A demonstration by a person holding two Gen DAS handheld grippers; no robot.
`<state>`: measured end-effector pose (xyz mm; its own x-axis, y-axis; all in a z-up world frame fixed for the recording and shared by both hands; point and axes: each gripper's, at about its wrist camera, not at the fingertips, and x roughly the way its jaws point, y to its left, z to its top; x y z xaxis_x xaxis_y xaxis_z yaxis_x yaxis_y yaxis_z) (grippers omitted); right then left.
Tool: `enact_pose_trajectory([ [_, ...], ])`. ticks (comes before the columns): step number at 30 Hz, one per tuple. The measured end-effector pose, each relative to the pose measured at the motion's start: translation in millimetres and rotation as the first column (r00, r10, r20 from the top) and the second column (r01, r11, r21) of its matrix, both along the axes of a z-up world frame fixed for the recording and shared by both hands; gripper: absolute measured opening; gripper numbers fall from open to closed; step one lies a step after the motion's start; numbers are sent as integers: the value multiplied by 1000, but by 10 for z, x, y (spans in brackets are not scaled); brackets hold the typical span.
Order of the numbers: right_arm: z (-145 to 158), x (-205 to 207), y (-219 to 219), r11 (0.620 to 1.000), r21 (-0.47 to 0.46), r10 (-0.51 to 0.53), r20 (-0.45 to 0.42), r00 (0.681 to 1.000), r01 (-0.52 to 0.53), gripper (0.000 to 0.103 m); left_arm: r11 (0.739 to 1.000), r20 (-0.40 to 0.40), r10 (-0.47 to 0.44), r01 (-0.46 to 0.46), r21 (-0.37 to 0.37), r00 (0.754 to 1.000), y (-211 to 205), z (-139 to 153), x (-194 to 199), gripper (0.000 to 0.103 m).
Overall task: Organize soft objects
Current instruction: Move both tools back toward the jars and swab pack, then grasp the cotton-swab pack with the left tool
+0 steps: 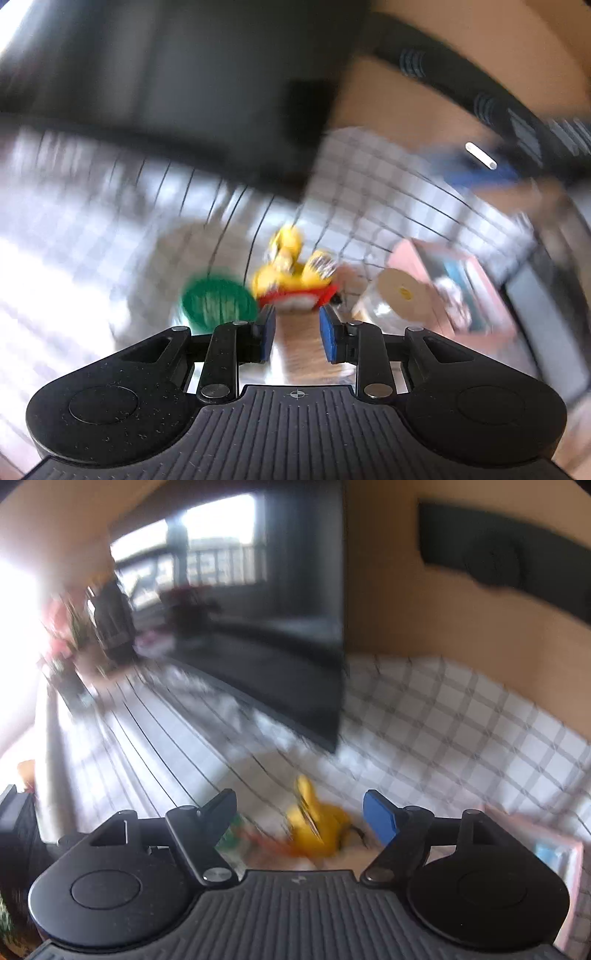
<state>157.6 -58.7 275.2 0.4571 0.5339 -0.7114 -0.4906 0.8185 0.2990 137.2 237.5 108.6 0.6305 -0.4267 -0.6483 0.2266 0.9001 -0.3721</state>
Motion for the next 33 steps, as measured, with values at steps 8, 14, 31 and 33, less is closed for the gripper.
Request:
enact_pose_trajectory([
  [8,-682,-331,-429,997,-14,-83,-109,991,82,76,983,-135,151,-164,-88,979,-184,-503,219,30],
  [14,-1250,-524,-297,990,32,-129,-167,978,136,29,991,-106,114,-120,-52,988,-272,-504,238,30],
  [31,-1467,-686,244,997,82,4,-95,995,3,29,977,-168,53,-85,-195,984,-56,-653,119,43],
  [33,-1448,-728,280,996,82,26,-83,996,-19,29,972,-165,53,-89,-218,985,22,-628,52,43],
])
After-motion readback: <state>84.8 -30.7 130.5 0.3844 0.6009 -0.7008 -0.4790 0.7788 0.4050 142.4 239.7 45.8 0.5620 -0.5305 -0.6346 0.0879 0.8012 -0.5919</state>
